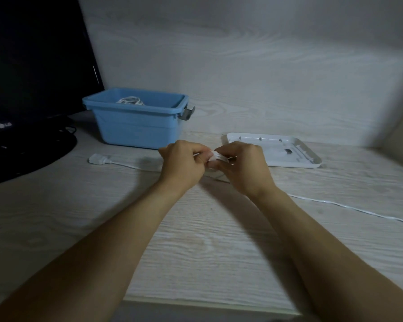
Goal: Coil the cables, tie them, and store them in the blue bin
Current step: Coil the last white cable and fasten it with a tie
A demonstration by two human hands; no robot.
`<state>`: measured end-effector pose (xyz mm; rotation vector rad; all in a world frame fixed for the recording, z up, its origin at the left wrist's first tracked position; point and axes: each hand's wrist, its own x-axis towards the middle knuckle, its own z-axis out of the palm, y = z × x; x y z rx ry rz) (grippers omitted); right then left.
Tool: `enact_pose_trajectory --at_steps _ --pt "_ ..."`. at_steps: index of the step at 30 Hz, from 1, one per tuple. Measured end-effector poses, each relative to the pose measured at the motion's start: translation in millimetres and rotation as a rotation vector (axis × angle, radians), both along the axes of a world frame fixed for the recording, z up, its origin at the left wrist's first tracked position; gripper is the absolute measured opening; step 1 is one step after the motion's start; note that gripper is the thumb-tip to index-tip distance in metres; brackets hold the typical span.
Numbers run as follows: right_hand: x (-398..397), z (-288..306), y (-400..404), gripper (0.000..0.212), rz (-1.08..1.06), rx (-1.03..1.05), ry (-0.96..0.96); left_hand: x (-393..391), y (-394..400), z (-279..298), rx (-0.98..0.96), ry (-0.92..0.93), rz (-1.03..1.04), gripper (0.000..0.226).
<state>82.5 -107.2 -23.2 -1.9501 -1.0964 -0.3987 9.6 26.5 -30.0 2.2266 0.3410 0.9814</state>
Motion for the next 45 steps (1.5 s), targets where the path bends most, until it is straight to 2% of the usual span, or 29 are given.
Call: enact_pose_trajectory --at_steps 3,6,9,11,15,21,31,34,35,39,42,45 --pt "-5.3 0.5 0.3 0.03 0.05 0.113 0.057 -2.2 2.2 -0.6 -0.124 0.01 -0.047 0.018" --pt "-4.3 -4.4 0.8 0.016 0.135 0.191 0.033 -3.1 7.1 -1.0 -0.245 0.042 -0.138 0.019" --pt "-5.6 -6.9 4.0 0.012 0.139 0.257 0.129 -7.0 4.4 2.9 -0.329 0.051 -0.188 0.031" --pt "-10.2 -6.5 7.8 0.01 0.142 0.33 0.282 -8.2 1.8 4.4 -0.352 0.04 -0.198 0.033" --pt "-20.1 -4.0 14.5 0.014 0.15 0.504 0.567 -8.6 0.5 6.5 -0.398 -0.045 -0.262 0.016" --pt "-25.5 -2.6 16.6 0.01 0.048 0.654 0.598 -8.9 -5.9 6.4 -0.347 -0.098 -0.397 0.016" --pt "-21.2 4.1 7.9 0.016 0.139 0.672 0.689 -7.7 -7.7 5.2 -0.492 -0.095 -0.472 0.013" --pt "-22.3 7.3 2.7 0.013 0.257 0.594 0.651 -7.0 -10.9 6.9 -0.484 0.036 -0.434 0.047" --pt "-23.0 7.0 3.0 0.011 0.276 0.576 0.652 -6.7 -13.2 7.6 -0.527 0.077 -0.454 0.052" --pt "-24.0 7.3 4.5 0.015 0.293 0.537 0.667 -6.6 -11.4 10.6 -0.793 0.095 -0.574 0.044" --pt "-22.6 9.0 4.9 0.024 0.327 0.479 0.689 -4.8 -13.0 6.2 -0.8 0.063 -0.576 0.037" --pt "-18.1 8.8 5.2 0.043 0.243 0.414 0.623 1.5 -12.4 6.4 -0.879 -0.004 -0.454 0.037"
